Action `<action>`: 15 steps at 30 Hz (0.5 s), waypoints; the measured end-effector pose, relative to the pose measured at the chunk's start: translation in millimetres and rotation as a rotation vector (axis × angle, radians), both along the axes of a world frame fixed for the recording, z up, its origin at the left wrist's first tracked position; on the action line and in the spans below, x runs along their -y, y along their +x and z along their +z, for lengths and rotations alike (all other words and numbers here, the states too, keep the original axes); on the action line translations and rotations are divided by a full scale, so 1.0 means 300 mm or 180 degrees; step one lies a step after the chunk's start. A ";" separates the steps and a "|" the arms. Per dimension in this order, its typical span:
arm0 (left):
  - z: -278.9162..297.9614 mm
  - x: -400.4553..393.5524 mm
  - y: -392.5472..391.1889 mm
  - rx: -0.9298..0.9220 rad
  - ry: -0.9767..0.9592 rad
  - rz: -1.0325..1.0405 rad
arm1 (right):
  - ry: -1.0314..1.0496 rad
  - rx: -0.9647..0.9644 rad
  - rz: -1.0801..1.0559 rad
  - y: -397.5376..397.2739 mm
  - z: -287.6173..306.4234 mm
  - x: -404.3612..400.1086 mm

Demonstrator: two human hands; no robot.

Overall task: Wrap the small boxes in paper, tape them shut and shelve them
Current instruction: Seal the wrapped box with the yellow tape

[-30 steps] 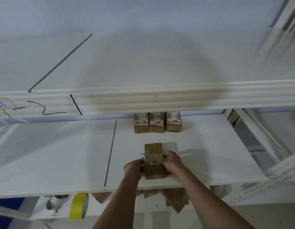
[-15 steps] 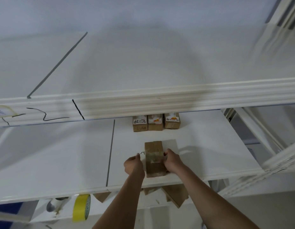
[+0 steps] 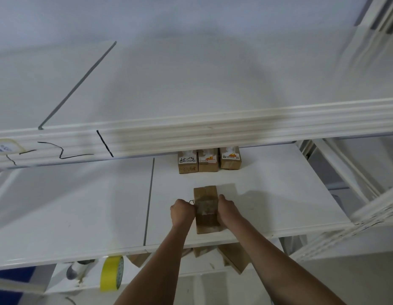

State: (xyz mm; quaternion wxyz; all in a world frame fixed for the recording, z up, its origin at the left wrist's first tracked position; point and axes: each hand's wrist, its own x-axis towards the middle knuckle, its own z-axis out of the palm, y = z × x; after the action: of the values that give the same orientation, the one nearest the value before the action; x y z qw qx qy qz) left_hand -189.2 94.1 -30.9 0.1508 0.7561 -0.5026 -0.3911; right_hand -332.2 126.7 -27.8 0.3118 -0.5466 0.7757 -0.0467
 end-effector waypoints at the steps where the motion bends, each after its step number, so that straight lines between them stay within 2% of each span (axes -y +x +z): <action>1: 0.009 -0.001 -0.007 0.0031 0.0056 -0.0050 | 0.0011 -0.0025 0.0016 0.003 0.009 0.001; 3: 0.030 -0.011 -0.029 0.0008 0.0151 -0.0175 | 0.0014 -0.0062 0.0028 0.002 0.022 -0.003; 7: 0.057 -0.026 -0.054 -0.0450 0.0351 -0.0163 | -0.0101 0.0078 0.0008 -0.016 0.060 -0.012; 15: 0.095 -0.030 0.004 -0.1961 0.0047 0.0399 | -0.0471 0.1767 -0.0707 -0.077 0.141 -0.034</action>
State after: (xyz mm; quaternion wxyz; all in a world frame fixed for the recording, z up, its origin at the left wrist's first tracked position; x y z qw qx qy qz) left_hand -188.1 103.0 -2.3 0.3143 0.6326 -0.3828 -0.5954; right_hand -355.4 136.9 14.5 0.4642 -0.4460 0.7104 -0.2844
